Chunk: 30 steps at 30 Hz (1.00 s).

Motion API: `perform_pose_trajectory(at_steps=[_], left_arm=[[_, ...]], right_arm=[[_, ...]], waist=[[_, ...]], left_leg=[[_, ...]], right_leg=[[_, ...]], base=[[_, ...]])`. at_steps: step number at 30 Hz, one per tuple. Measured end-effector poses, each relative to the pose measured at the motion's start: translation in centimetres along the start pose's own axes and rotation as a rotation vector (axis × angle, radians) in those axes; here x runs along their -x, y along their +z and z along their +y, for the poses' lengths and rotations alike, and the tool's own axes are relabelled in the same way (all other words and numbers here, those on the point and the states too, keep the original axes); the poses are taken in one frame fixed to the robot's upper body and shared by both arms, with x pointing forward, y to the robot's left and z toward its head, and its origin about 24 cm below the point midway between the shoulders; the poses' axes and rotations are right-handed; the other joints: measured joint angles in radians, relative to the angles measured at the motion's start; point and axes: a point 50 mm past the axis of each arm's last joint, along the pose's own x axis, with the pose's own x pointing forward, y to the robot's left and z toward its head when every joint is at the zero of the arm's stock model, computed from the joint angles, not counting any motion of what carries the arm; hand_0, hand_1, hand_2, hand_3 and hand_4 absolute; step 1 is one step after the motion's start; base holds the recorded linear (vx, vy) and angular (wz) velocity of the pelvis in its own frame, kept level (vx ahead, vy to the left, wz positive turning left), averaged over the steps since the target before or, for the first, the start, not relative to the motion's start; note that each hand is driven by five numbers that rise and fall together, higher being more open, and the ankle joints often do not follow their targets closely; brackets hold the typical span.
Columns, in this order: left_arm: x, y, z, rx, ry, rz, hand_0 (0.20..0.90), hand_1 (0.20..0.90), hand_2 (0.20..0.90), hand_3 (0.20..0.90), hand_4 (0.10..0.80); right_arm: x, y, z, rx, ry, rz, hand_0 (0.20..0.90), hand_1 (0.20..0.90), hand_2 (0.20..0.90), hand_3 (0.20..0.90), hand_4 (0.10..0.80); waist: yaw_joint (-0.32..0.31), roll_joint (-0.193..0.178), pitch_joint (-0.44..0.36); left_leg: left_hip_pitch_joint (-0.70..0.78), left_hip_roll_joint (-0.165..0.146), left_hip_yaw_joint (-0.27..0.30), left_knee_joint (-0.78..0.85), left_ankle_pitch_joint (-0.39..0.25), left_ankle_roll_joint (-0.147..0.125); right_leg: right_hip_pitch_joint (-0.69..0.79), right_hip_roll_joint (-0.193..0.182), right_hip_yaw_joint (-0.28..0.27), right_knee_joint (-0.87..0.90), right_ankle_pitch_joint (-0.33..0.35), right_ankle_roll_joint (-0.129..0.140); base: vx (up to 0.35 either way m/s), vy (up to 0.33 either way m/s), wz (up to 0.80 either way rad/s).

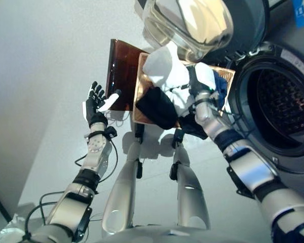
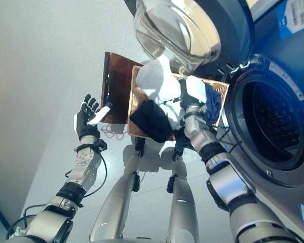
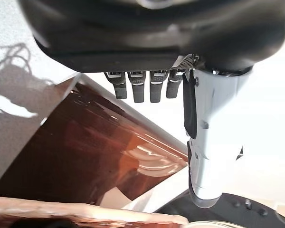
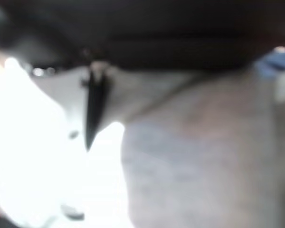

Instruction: Pick up the clothes and place them into the washing machine

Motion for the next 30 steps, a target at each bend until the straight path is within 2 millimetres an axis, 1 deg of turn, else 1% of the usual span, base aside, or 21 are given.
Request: perform_pose_trajectory(at_steps=[3, 4, 5, 6, 9, 11, 12, 13, 14, 15, 17, 19, 20, 22, 25, 30], left_arm=[[0.3, -0.5, 0.8, 0.009, 0.024, 0.021, 0.9, 0.9, 0.9, 0.9, 0.8], [0.4, -0.7, 1.1, 0.013, 0.031, 0.028, 0.9, 0.9, 0.9, 0.9, 0.8], [0.6, -0.9, 1.5, 0.016, 0.041, 0.039, 0.9, 0.9, 0.9, 0.9, 0.8], [0.7, -1.3, 1.8, 0.022, 0.048, 0.056, 0.9, 0.9, 0.9, 0.9, 0.8], [0.8, -1.8, 2.4, 0.017, 0.056, 0.076, 0.9, 0.9, 0.9, 0.9, 0.8], [1.1, -2.2, 2.6, 0.032, 0.051, 0.096, 0.9, 0.9, 0.9, 0.9, 0.8], [1.1, -2.3, 2.7, 0.032, 0.051, 0.101, 0.9, 0.9, 0.9, 0.9, 0.8], [1.2, -2.5, 2.8, 0.038, 0.057, 0.112, 0.9, 0.9, 0.9, 0.9, 0.8], [1.2, -2.6, 2.9, 0.037, 0.061, 0.114, 0.9, 0.9, 0.9, 0.9, 0.8], [1.2, -2.6, 3.1, 0.037, 0.065, 0.117, 0.9, 0.9, 0.9, 0.9, 0.8], [1.2, -2.7, 3.4, 0.043, 0.071, 0.12, 0.9, 0.9, 0.9, 0.9, 0.8], [1.1, -2.6, 3.6, 0.049, 0.079, 0.118, 0.9, 0.9, 0.9, 0.9, 0.8], [1.1, -2.7, 3.5, 0.062, 0.082, 0.123, 0.9, 0.9, 0.9, 0.9, 0.8], [1.2, -2.9, 3.3, 0.091, 0.076, 0.133, 0.9, 0.9, 0.9, 0.9, 0.8], [1.4, -3.1, 3.0, 0.114, 0.066, 0.144, 0.9, 0.9, 0.9, 0.9, 0.8], [1.5, -3.5, 3.2, 0.137, 0.076, 0.165, 0.9, 0.9, 0.9, 0.9, 0.8]], right_arm=[[2.0, -2.1, 0.7, -0.189, 0.027, 0.067, 0.2, 0.2, 0.2, 0.2, 0.3], [2.2, -2.3, 0.8, -0.227, 0.028, 0.075, 0.2, 0.2, 0.2, 0.2, 0.3], [2.8, -3.0, 1.1, -0.266, 0.043, 0.1, 0.2, 0.2, 0.2, 0.2, 0.3], [3.1, -3.4, 1.1, -0.333, 0.048, 0.115, 0.2, 0.2, 0.2, 0.2, 0.3], [4.1, -4.8, 1.5, -0.438, 0.071, 0.168, 0.2, 0.2, 0.2, 0.2, 0.3], [5.0, -6.0, 1.8, -0.562, 0.074, 0.235, 0.2, 0.2, 0.2, 0.2, 0.3], [5.2, -6.3, 1.8, -0.599, 0.064, 0.251, 0.2, 0.2, 0.2, 0.2, 0.3], [5.5, -6.8, 1.9, -0.691, 0.042, 0.289, 0.2, 0.2, 0.2, 0.2, 0.3], [5.7, -7.1, 2.0, -0.73, 0.03, 0.31, 0.2, 0.2, 0.2, 0.2, 0.3], [6.2, -7.7, 2.1, -0.805, 0.008, 0.341, 0.2, 0.2, 0.2, 0.2, 0.3], [6.8, -8.4, 2.4, -0.982, -0.02, 0.39, 0.2, 0.2, 0.2, 0.2, 0.3], [7.0, -8.5, 2.7, -1.111, -0.044, 0.404, 0.2, 0.2, 0.2, 0.2, 0.3], [7.4, -8.7, 2.9, -1.226, -0.067, 0.415, 0.2, 0.2, 0.2, 0.2, 0.3], [8.1, -9.1, 3.7, -1.402, -0.108, 0.454, 0.2, 0.2, 0.2, 0.2, 0.3], [9.0, -9.6, 4.7, -1.599, -0.17, 0.498, 0.2, 0.2, 0.2, 0.2, 0.3], [10.1, -10.1, 6.2, -1.782, -0.294, 0.583, 0.2, 0.2, 0.2, 0.2, 0.3]], waist=[[-0.015, -0.014, 0.008], [-0.018, -0.015, 0.009], [-0.03, -0.017, 0.01], [-0.03, -0.019, 0.011], [-0.049, -0.02, 0.011], [-0.051, -0.021, 0.012], [-0.052, -0.021, 0.012], [-0.053, -0.021, 0.012], [-0.055, -0.021, 0.012], [-0.06, -0.021, 0.012], [-0.072, -0.021, 0.011], [-0.079, -0.021, 0.011], [-0.083, -0.021, 0.011], [-0.086, -0.021, 0.01], [-0.09, -0.021, 0.01], [-0.089, -0.02, 0.009]], left_leg=[[0.041, -0.001, 0.007, 0.0, -0.01, 0.002], [0.048, -0.001, 0.007, 0.0, -0.013, 0.005], [0.059, -0.002, 0.008, 0.0, -0.014, 0.006], [0.069, -0.002, 0.011, 0.0, -0.016, 0.008], [0.085, 0.0, 0.012, -0.001, -0.02, 0.01], [0.102, 0.001, 0.021, -0.001, -0.025, 0.013], [0.108, 0.001, 0.025, -0.001, -0.026, 0.014], [0.119, 0.001, 0.031, -0.001, -0.028, 0.016], [0.124, 0.001, 0.033, -0.001, -0.029, 0.016], [0.13, 0.002, 0.035, -0.001, -0.033, 0.013], [0.139, 0.004, 0.035, -0.001, -0.035, 0.012], [0.138, 0.004, 0.035, -0.001, -0.035, 0.011], [0.139, 0.005, 0.036, -0.001, -0.035, 0.011], [0.14, 0.005, 0.037, -0.001, -0.035, 0.012], [0.141, 0.004, 0.04, -0.001, -0.036, 0.013], [0.147, 0.004, 0.045, -0.001, -0.036, 0.015]], right_leg=[[0.044, 0.002, 0.003, -0.01, 0.0, 0.0], [0.052, 0.001, 0.003, -0.014, 0.0, 0.001], [0.067, 0.002, 0.003, -0.021, 0.001, 0.002], [0.076, 0.001, 0.005, -0.023, 0.001, 0.002], [0.091, 0.003, 0.007, -0.026, 0.001, 0.002], [0.104, 0.005, 0.015, -0.026, 0.001, 0.002], [0.108, 0.005, 0.018, -0.026, 0.001, 0.002], [0.116, 0.005, 0.024, -0.026, 0.001, 0.002], [0.12, 0.005, 0.024, -0.026, 0.001, 0.002], [0.126, 0.006, 0.025, -0.026, 0.001, 0.002], [0.135, 0.007, 0.026, -0.026, 0.0, 0.002], [0.135, 0.008, 0.026, -0.026, 0.0, 0.002], [0.135, 0.008, 0.027, -0.026, 0.001, 0.002], [0.135, 0.008, 0.027, -0.026, 0.001, 0.002], [0.135, 0.008, 0.03, -0.026, 0.001, 0.002], [0.137, 0.008, 0.041, -0.026, 0.001, 0.002]], base=[[0.027, -0.024, -0.06], [0.013, -0.017, -0.05], [0.031, -0.029, -0.07], [0.02, -0.013, -0.03], [0.032, -0.019, -0.05], [0.033, -0.016, -0.07], [0.014, -0.002, -0.04], [0.0, 0.0, 0.0], [0.015, -0.006, -0.05], [0.025, -0.016, -0.05], [0.028, -0.011, -0.04], [0.0, 0.0, 0.0], [0.0, 0.0, 0.0], [0.028, 0.004, -0.04], [0.017, 0.008, -0.04], [0.0, 0.0, 0.0]])
